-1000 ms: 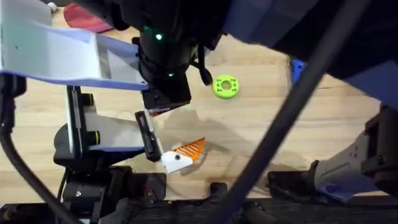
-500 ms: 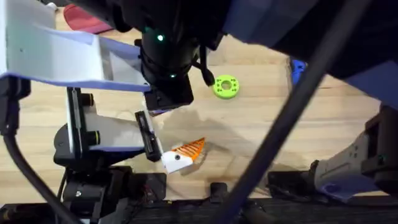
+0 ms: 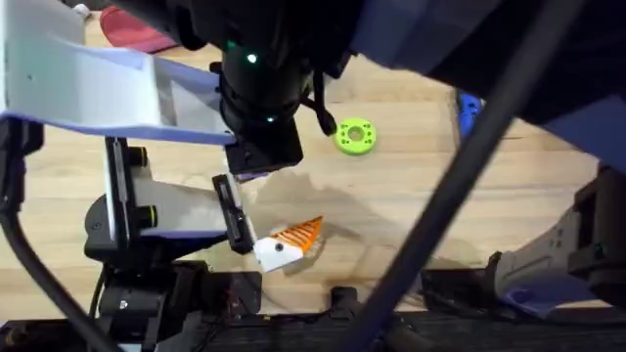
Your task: Pick up the gripper from the table and insert it into the empty holder that is missing its gripper. Then pick up a screw, insert it into the mounting hole, and use the screwdriver to tighten it. Finally, clean up the table by picking up the vegetable and placing it into the bucket.
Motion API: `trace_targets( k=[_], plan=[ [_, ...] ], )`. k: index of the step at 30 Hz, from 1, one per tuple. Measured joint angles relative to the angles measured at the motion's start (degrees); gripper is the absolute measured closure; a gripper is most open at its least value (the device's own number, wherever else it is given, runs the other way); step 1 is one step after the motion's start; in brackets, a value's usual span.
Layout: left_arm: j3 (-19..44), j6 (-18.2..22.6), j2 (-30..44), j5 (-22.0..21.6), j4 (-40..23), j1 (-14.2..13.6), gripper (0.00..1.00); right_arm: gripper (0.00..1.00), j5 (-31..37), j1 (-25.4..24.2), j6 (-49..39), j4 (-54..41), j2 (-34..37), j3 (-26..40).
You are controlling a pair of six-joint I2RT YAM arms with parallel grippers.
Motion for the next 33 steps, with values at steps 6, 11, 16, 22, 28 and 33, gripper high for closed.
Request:
trace_targets(
  k=[6, 11, 16, 22, 28, 33],
  plan=[
    [-0.02, 0.0, 0.0, 0.0, 0.0, 0.0, 0.013, 0.995, 0.0, 0.0, 0.0, 0.76, 0.0, 0.0],
    [0.0, 0.0, 0.0, 0.0, 0.0, 0.0, 0.013, 0.995, 0.0, 0.0, 0.0, 0.98, 0.0, 0.0],
    [0.0, 0.0, 0.0, 0.0, 0.0, 0.0, 0.013, 0.995, 0.0, 0.0, 0.0, 0.9, 0.0, 0.0],
    [0.0, 0.0, 0.0, 0.0, 0.0, 0.0, 0.013, 0.995, 0.02, 0.0, 0.0, 0.01, 0.0, 0.0],
    [0.0, 0.0, 0.0, 0.0, 0.0, 0.0, 0.013, 0.995, 0.0, 0.0, 0.0, 0.38, 0.0, 0.0],
    [0.0, 0.0, 0.0, 0.0, 0.0, 0.0, 0.013, 0.995, 0.0, 0.0, 0.0, 0.41, 0.0, 0.0]
  ],
)
